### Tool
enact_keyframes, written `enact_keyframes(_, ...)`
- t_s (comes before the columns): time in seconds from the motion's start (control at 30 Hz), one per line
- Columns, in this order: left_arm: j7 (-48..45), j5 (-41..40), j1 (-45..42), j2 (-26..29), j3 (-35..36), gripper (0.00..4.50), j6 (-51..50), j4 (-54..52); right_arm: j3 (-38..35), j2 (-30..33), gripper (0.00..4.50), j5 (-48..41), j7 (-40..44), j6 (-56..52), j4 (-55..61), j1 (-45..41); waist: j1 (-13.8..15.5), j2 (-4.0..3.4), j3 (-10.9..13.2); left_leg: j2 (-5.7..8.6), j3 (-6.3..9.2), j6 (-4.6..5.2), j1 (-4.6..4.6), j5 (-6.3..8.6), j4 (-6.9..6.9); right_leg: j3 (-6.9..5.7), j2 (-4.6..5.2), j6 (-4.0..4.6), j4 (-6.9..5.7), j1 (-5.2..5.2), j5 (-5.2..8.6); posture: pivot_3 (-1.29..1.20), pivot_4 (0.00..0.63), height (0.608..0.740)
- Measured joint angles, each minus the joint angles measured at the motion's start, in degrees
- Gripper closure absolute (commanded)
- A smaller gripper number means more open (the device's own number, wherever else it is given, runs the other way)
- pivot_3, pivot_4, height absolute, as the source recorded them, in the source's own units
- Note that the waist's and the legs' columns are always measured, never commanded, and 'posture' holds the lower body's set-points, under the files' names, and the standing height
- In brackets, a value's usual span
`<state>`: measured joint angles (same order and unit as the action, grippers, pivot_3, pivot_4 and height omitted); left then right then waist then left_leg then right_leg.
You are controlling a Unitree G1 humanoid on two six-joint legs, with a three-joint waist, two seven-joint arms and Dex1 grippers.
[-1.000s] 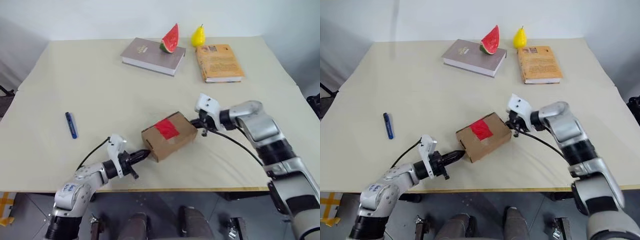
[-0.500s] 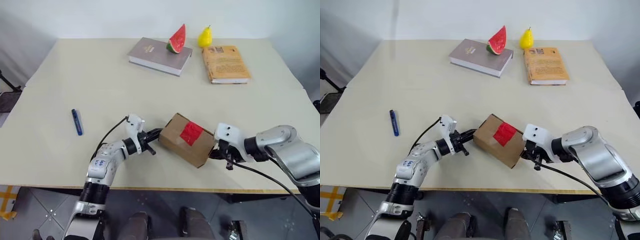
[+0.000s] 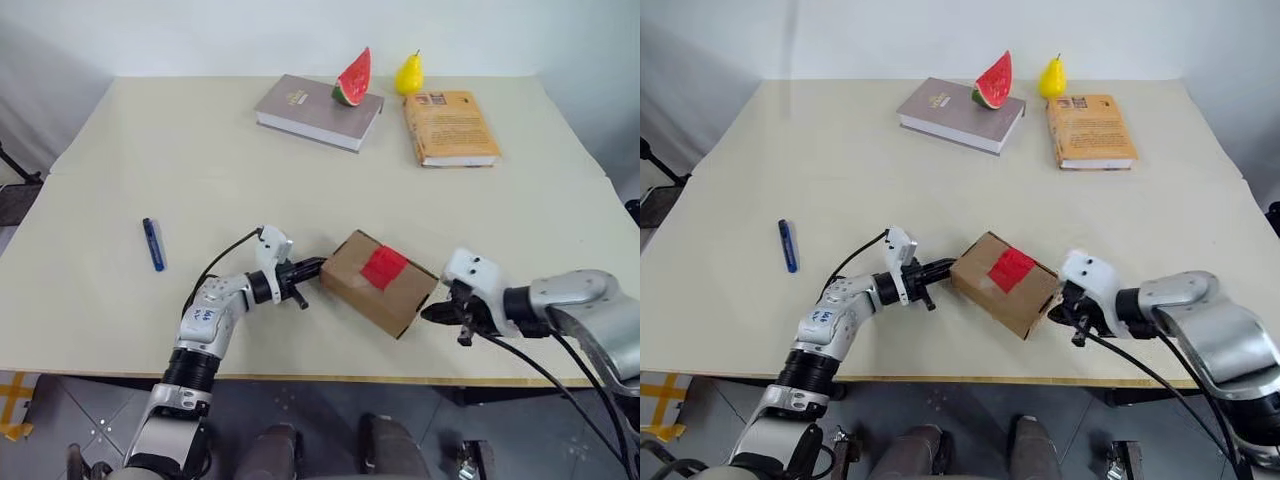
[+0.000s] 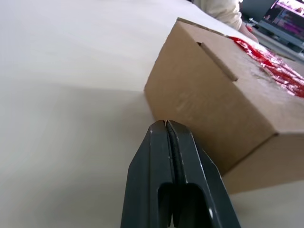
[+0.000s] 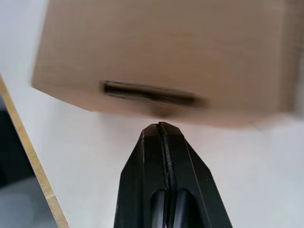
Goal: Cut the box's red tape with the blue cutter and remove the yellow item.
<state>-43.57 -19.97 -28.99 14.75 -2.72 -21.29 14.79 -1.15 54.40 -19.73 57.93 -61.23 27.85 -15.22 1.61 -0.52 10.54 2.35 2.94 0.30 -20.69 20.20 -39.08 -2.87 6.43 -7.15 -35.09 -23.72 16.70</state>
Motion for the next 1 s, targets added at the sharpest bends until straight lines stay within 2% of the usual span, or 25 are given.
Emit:
enact_keyframes(0.03,-0.01,-0.19,0.43,1.01,0.68,4.47,-0.13,-0.30,-1.46,0.40,4.50,0.22,-0.29,1.92,-2.15,2.52,-0.02,0.03,-0.01,0.00,0.00,0.02,0.00,0.01,0.00,0.00,0.00,0.00,-0.03,0.00,0.00,0.00,0.150,0.740)
enact_keyframes(0.07,-0.06,-0.43,1.20,2.64,1.66,4.09,-0.92,-1.22,-2.42,0.59,4.50,0.83,-0.84,4.86,-5.36,4.27,-0.03,0.03,-0.01,0.01,-0.02,0.03,0.00,0.02,0.00,0.01,0.00,0.00,-0.03,0.00,0.00,0.00,0.150,0.740)
enact_keyframes(0.17,-0.16,-1.36,6.08,8.02,4.59,3.33,-4.57,-7.54,-5.43,-0.47,3.93,2.50,-3.18,13.72,-16.58,1.60,-1.38,0.03,0.00,0.01,-0.47,0.11,0.20,0.04,0.03,0.17,0.06,-0.02,-0.09,0.01,-0.01,0.00,0.150,0.740)
enact_keyframes(0.23,-0.25,-3.29,10.96,8.91,5.88,2.71,-6.01,-13.91,-8.11,-1.56,3.25,2.47,-4.62,16.84,-22.86,-3.64,-1.78,-0.03,0.03,0.01,-0.53,0.14,0.28,0.02,0.01,0.22,0.13,-0.02,0.02,0.01,-0.01,0.00,0.150,0.740)
enact_keyframes(0.37,0.18,-7.56,21.23,10.50,8.72,1.58,-8.88,-26.41,-9.78,-5.63,2.00,0.02,-3.42,24.12,-27.50,-10.40,-1.66,0.04,0.06,-0.28,-0.21,-0.05,0.30,0.09,0.03,0.32,0.14,0.09,-0.03,0.02,-0.02,0.00,0.150,0.740)
enact_keyframes(0.53,4.41,-11.97,32.31,11.09,19.73,0.07,-9.57,-36.40,-6.71,-9.12,0.26,0.24,1.09,34.51,-39.51,-19.53,-1.61,-0.01,0.09,-0.21,-0.27,-0.01,0.25,0.10,0.02,0.45,0.18,0.11,0.10,0.04,-0.01,0.00,0.150,0.740)
enact_keyframes(0.57,5.06,-13.07,33.05,11.10,21.49,0.00,-9.97,-37.45,-6.22,-9.18,0.03,0.35,1.99,35.97,-40.67,-20.37,-1.44,-0.01,0.09,-0.19,-0.23,0.00,0.25,0.09,0.01,0.44,0.21,0.11,0.11,0.07,-0.01,0.00,0.150,0.740)
enact_keyframes(0.67,7.06,-15.91,37.10,11.13,26.67,0.00,-9.97,-41.97,-4.11,-9.97,0.03,0.86,5.40,40.64,-45.89,-23.32,-1.38,0.00,0.09,-0.17,-0.22,0.07,0.25,0.14,0.02,0.45,0.23,0.10,0.16,0.09,-0.01,0.00,0.150,0.740)
enact_keyframes(0.8,7.86,-19.42,48.02,9.67,36.98,0.00,-7.67,-47.47,-1.23,-12.76,0.03,3.51,9.50,47.68,-59.27,-29.16,-2.42,0.07,0.13,-0.27,-0.38,0.08,0.24,0.21,0.06,0.54,0.20,0.11,0.27,0.08,-0.01,0.00,0.150,0.740)
enact_keyframes(1.0,9.26,-26.05,58.55,7.29,48.28,0.00,-5.37,-52.62,-0.92,-15.68,0.03,5.16,11.49,50.83,-68.56,-34.32,-2.17,0.04,0.17,-0.30,-0.39,0.07,0.24,0.22,0.02,0.56,0.20,0.16,0.41,0.11,0.02,0.00,0.150,0.740)
